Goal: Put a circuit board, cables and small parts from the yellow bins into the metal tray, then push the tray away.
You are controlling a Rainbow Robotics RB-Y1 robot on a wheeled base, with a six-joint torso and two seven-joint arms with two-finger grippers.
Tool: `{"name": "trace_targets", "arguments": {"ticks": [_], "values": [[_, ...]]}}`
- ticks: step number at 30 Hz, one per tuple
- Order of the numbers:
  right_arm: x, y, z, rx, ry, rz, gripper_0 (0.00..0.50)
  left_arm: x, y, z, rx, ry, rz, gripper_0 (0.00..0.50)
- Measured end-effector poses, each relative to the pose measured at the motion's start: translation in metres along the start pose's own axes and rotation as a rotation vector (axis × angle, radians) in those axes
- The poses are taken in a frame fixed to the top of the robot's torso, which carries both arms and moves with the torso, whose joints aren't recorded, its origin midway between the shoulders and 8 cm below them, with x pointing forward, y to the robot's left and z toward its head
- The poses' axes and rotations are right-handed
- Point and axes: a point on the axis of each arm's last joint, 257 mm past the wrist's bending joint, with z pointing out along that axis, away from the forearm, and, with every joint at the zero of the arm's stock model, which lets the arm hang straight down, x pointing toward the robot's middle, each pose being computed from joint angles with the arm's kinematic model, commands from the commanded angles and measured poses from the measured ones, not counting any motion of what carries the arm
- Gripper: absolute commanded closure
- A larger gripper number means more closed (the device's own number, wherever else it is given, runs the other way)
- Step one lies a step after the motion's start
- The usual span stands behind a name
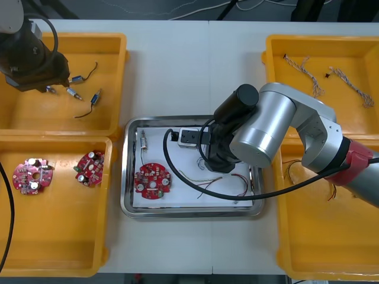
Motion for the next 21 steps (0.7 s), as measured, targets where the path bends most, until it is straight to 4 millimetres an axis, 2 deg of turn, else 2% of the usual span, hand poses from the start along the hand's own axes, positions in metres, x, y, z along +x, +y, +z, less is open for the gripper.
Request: {"name": "trace_targets", "arguments": {"ticks": [5, 9, 21], "values": [[-0.003, 0.002, -0.002, -0.016, -0.011, 0.009, 0.028, 0.0, 0.0, 0.0, -0.001, -0.002, 0.001, 0.0], [0.002, 0.001, -0.012, -0.044, 0.006, 0.038, 0.0, -0.001, 0.0, 0.0, 0.0, -0.003, 0.012, 0.0], [0.027, -0.037, -0.058, -0.033, 0.065, 0.153, 0.0, -0.002, -0.015, 0.008, 0.032, -0.022, 0.279, 0.01]]}}
